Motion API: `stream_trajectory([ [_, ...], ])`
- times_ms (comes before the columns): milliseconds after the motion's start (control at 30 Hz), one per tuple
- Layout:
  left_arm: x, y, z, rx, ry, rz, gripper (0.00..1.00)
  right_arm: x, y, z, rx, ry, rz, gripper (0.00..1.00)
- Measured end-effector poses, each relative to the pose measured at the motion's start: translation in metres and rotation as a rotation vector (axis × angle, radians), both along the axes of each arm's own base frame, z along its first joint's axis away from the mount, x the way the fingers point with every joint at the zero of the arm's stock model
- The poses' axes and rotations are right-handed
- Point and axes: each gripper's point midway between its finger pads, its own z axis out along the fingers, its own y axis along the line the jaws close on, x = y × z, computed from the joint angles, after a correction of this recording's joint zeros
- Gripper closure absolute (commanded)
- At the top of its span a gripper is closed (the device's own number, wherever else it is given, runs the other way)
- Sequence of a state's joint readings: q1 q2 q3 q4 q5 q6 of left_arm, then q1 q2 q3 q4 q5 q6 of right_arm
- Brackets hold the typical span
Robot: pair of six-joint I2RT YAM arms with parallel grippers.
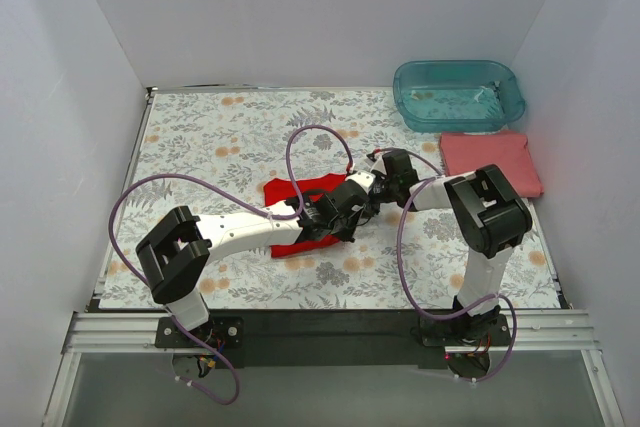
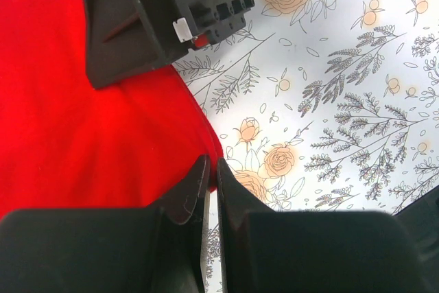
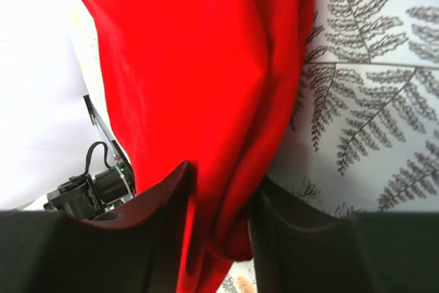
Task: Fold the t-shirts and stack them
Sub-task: Neatly place the folded tshirt to the corner
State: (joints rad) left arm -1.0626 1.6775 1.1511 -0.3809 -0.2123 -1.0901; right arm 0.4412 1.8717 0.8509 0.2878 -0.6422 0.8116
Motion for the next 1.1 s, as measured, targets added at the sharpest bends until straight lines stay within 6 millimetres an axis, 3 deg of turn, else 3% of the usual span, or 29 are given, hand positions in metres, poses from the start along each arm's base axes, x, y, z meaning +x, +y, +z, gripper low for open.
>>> stream_trajectory([
  [100,0.000,0.000,0.000,-0.001,0.002,-0.001,1.00,0.001,-0.001,-0.005,-0.013,-0.017,0.011,0.77],
  [133,0.000,0.000,0.000,-0.001,0.002,-0.002,1.00,0.001,-0.002,-0.007,-0.020,-0.017,0.015,0.88],
  [200,-0.001,0.000,0.000,-0.002,0.003,-0.003,1.00,-0.002,-0.003,-0.011,-0.031,-0.017,0.027,0.97],
  [333,-0.003,-0.002,0.000,-0.009,0.015,-0.015,0.94,0.000,-0.004,-0.011,-0.064,-0.051,0.069,0.99],
  [467,-0.006,-0.007,0.001,-0.025,0.026,-0.037,0.69,0.009,-0.009,-0.007,-0.147,-0.125,0.139,0.99],
  [500,-0.007,-0.009,0.003,-0.031,0.027,-0.047,0.57,0.014,-0.012,-0.007,-0.174,-0.148,0.150,0.99],
  [533,-0.008,-0.010,0.004,-0.035,0.028,-0.056,0.52,0.018,-0.016,-0.006,-0.203,-0.171,0.160,0.99],
  [667,-0.003,-0.016,0.021,-0.066,0.016,-0.068,0.39,0.025,-0.041,-0.002,-0.335,-0.238,0.195,0.99],
  [733,0.005,-0.010,0.035,-0.082,-0.008,-0.056,0.31,0.030,-0.057,0.003,-0.405,-0.261,0.201,0.99],
  [833,0.036,0.023,0.066,-0.114,-0.057,0.032,0.23,0.041,-0.081,0.013,-0.505,-0.293,0.197,0.99],
  [967,0.099,0.111,0.104,-0.142,-0.146,0.297,0.10,0.062,-0.117,0.032,-0.650,-0.332,0.167,0.99],
  [1033,0.116,0.158,0.107,-0.118,-0.185,0.441,0.03,0.072,-0.136,0.041,-0.722,-0.344,0.149,0.99],
  [1100,0.115,0.190,0.097,-0.085,-0.191,0.533,0.02,0.082,-0.156,0.050,-0.795,-0.352,0.123,0.99],
])
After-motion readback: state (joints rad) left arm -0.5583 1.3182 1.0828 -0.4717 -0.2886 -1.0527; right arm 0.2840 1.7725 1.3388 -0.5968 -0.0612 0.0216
